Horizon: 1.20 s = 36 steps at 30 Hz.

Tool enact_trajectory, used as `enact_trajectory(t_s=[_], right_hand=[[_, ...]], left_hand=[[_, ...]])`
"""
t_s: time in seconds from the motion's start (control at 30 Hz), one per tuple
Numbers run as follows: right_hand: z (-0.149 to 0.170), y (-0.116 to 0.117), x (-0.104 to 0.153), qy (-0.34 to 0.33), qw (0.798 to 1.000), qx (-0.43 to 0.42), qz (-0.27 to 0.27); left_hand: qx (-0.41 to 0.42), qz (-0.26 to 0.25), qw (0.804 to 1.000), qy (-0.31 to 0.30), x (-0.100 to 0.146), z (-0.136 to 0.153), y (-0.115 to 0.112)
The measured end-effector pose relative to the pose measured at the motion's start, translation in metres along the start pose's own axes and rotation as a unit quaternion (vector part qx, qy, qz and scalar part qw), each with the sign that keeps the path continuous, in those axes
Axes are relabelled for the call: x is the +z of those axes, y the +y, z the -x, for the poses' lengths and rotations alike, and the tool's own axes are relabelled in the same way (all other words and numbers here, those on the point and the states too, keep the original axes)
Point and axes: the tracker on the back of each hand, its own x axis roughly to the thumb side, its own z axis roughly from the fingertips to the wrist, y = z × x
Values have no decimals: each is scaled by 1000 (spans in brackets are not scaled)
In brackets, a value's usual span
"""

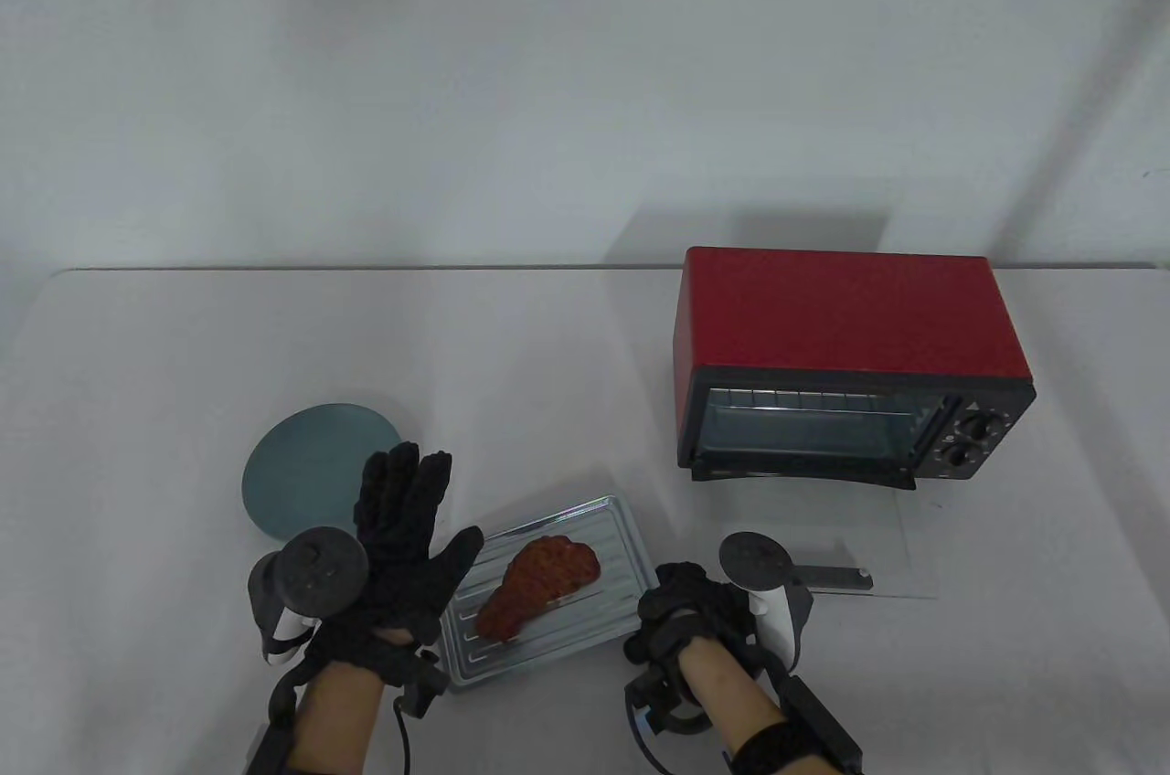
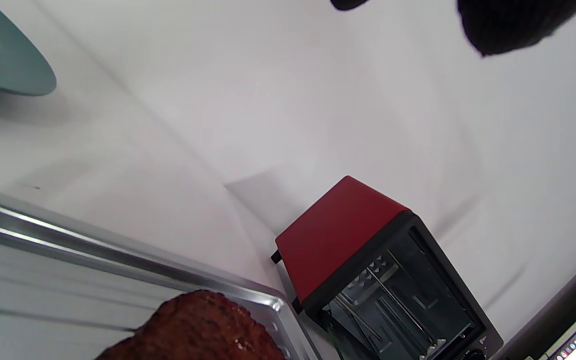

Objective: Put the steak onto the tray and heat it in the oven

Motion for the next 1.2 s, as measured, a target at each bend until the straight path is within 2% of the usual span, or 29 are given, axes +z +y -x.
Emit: enact_trajectory(t_s=[0.3,0.5,0.73,0.9,1.07,1.2], right_hand=[[-12,-11,6,-28,995,-87,-47],[-16,-40,22,-59,989,-131,-46],[5,-108,54,-84,984,-155,-5],[23,-158,72,-86,979,-175,54],[35,-201,78,-85,970,-201,104],[42,-227,74,-83,963,-220,132]], left_hand=[[14,-28,999,16,4,6,12],[23,-39,999,21,5,10,16],[-2,-35,999,16,5,7,17],[-17,-23,999,17,4,6,14],[-23,-13,999,27,3,9,10],[-25,-11,999,30,2,10,9]])
